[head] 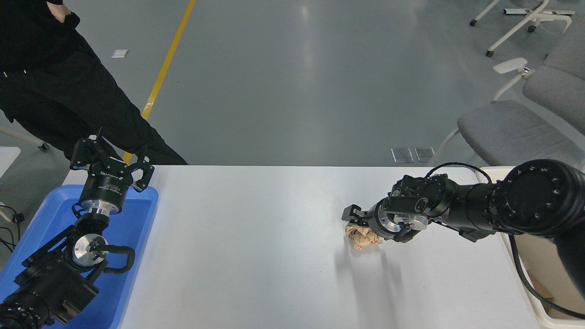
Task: Pick up paper ball place in dustbin
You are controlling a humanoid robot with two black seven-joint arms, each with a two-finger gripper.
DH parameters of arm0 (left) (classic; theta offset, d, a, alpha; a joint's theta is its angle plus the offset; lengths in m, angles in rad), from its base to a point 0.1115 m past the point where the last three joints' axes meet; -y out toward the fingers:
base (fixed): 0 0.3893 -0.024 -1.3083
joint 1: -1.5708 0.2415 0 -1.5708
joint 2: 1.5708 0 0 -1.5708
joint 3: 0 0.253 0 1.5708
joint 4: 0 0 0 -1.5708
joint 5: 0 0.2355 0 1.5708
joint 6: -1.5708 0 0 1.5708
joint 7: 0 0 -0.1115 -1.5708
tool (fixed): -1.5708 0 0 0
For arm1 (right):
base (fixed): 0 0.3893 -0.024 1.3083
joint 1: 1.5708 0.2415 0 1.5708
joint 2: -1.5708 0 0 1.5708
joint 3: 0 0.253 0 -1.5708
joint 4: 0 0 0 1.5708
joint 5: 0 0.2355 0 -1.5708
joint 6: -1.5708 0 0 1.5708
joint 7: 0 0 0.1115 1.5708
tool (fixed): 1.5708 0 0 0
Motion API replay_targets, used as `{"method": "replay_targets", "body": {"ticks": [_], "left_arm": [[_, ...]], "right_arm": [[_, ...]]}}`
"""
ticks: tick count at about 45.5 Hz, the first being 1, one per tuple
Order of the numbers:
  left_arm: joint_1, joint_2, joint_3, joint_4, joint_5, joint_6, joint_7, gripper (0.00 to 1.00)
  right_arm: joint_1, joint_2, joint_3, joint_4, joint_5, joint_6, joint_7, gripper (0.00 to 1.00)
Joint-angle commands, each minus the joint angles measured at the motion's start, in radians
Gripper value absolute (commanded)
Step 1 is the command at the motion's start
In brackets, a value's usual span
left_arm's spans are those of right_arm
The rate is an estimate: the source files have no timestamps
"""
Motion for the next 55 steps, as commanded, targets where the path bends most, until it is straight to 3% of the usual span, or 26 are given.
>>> {"method": "replay_targets", "body": {"ticks": [1,16,18,21,27,31,32,40,49,55], "left_arm": [[0.000,0.000,0.000,-0.001,0.000,0.000,0.000,0.99],[-0.001,0.000,0.000,0.001,0.000,-0.001,0.000,0.99],[0.000,0.000,0.000,0.001,-0.002,-0.001,0.000,0.99],[-0.001,0.000,0.000,-0.001,0.000,0.000,0.000,0.99],[-0.001,0.000,0.001,-0.001,0.000,-0.001,0.000,0.99],[-0.001,0.000,0.000,-0.001,0.000,0.000,0.000,0.99],[-0.001,0.000,0.000,-0.001,0.000,0.000,0.001,0.99],[-0.001,0.000,0.000,-0.001,0.000,0.000,0.000,0.99],[-0.001,0.000,0.000,0.001,-0.002,-0.001,0.000,0.99],[-0.001,0.000,0.000,-0.001,-0.002,-0.001,0.000,0.99]], "right_arm": [[-0.052,0.001,0.019,-0.054,-0.012,-0.025,0.000,0.96],[-0.100,0.001,0.101,-0.076,-0.010,-0.025,0.000,0.95],[-0.100,0.001,0.107,-0.074,-0.010,-0.025,0.000,0.92],[-0.101,0.001,0.113,-0.072,-0.010,-0.025,0.000,0.81],[-0.097,0.001,0.116,-0.059,0.011,-0.025,-0.002,0.40],[-0.094,0.001,0.122,-0.025,0.013,-0.024,-0.002,0.02],[-0.094,0.001,0.121,-0.014,0.013,-0.022,-0.002,0.00],[-0.077,0.001,0.121,0.027,0.028,-0.021,-0.002,0.00],[-0.017,0.001,0.107,0.064,0.146,-0.017,-0.002,0.00],[0.066,-0.061,0.073,0.148,0.149,-0.004,0.000,0.00]]}}
